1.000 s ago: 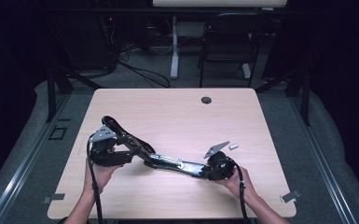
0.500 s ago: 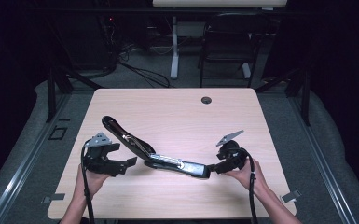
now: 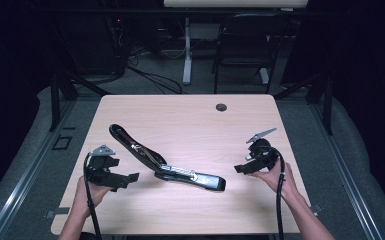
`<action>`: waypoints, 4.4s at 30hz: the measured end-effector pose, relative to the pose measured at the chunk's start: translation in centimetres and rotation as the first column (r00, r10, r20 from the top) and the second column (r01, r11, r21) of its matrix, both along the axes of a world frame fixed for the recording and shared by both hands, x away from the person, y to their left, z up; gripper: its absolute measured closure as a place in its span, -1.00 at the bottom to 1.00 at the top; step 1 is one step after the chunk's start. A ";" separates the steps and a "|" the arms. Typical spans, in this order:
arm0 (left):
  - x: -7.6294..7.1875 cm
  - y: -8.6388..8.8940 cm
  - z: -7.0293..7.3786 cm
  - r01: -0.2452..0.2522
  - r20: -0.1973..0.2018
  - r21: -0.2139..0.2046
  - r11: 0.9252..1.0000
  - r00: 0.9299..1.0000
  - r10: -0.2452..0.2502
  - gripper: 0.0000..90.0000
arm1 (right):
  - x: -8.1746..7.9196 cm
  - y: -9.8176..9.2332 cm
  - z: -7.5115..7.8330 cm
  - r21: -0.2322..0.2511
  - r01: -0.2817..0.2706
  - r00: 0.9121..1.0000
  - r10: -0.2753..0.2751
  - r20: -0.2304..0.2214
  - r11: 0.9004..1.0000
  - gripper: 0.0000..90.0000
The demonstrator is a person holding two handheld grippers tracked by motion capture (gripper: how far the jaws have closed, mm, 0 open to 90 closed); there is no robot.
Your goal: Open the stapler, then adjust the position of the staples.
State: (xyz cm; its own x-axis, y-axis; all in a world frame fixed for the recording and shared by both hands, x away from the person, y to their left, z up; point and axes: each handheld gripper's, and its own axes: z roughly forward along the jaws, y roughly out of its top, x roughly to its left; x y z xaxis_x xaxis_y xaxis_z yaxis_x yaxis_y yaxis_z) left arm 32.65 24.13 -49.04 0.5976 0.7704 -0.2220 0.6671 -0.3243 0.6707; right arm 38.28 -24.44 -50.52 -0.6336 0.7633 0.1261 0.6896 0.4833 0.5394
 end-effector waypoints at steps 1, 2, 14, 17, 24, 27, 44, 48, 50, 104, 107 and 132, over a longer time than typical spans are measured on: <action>0.2 0.1 -0.2 -0.008 -0.005 0.002 1.000 1.000 0.008 -1.00 | 0.2 -0.2 0.1 -0.003 0.007 1.000 -0.007 0.003 1.000 -0.81; 0.3 0.2 -0.4 -0.010 -0.009 0.008 1.000 1.000 0.010 -1.00 | 0.3 -0.4 0.3 -0.008 0.010 1.000 -0.010 0.001 1.000 -0.85; 1.1 1.3 -0.7 -0.043 -0.006 -0.002 0.999 0.999 0.043 -1.00 | 2.7 -2.7 1.0 -0.046 0.102 0.994 -0.101 0.029 0.994 -1.00; 1.1 1.3 -0.8 -0.042 -0.007 0.003 0.999 0.999 0.042 -1.00 | 3.2 -3.2 1.2 -0.046 0.111 0.993 -0.109 0.048 0.993 -1.00; 1.5 1.1 -1.1 -0.043 -0.018 0.012 0.999 0.999 0.043 -1.00 | 4.3 -4.2 1.2 -0.034 0.145 0.988 -0.143 0.057 0.989 -0.96; 1.6 1.0 -1.2 -0.038 -0.022 0.014 0.999 0.999 0.038 -1.00 | 4.7 -4.5 1.0 -0.044 0.144 0.989 -0.142 0.043 0.989 -0.92; 1.8 1.0 -1.2 -0.032 -0.032 0.020 0.999 0.999 0.032 -1.00 | 6.5 -3.4 -2.4 -0.115 0.157 0.982 -0.167 -0.083 0.981 -0.45; 1.8 1.0 -1.2 -0.026 -0.036 0.026 0.999 0.999 0.027 -1.00 | 6.7 -2.8 -3.2 -0.162 0.156 0.977 -0.176 -0.119 0.974 -0.16; 1.8 0.9 -1.2 -0.024 -0.032 0.025 0.999 0.999 0.025 -1.00 | 6.7 -2.5 -3.5 -0.180 0.152 0.975 -0.177 -0.131 0.972 -0.09; 1.8 1.0 -1.3 -0.029 -0.041 0.039 0.999 0.999 0.031 -1.00 | 1.8 1.0 -0.3 -0.202 -0.194 0.979 0.177 -0.100 0.960 0.27; 1.8 1.0 -1.3 -0.027 -0.042 0.041 0.999 0.999 0.029 -1.00 | 1.3 1.5 -0.6 -0.223 -0.275 0.961 0.259 -0.099 0.935 0.27; 1.9 1.0 -1.4 -0.022 -0.045 0.041 0.999 0.999 0.024 -1.00 | 0.2 3.3 -3.9 -0.283 -0.563 0.826 0.538 -0.168 0.776 0.05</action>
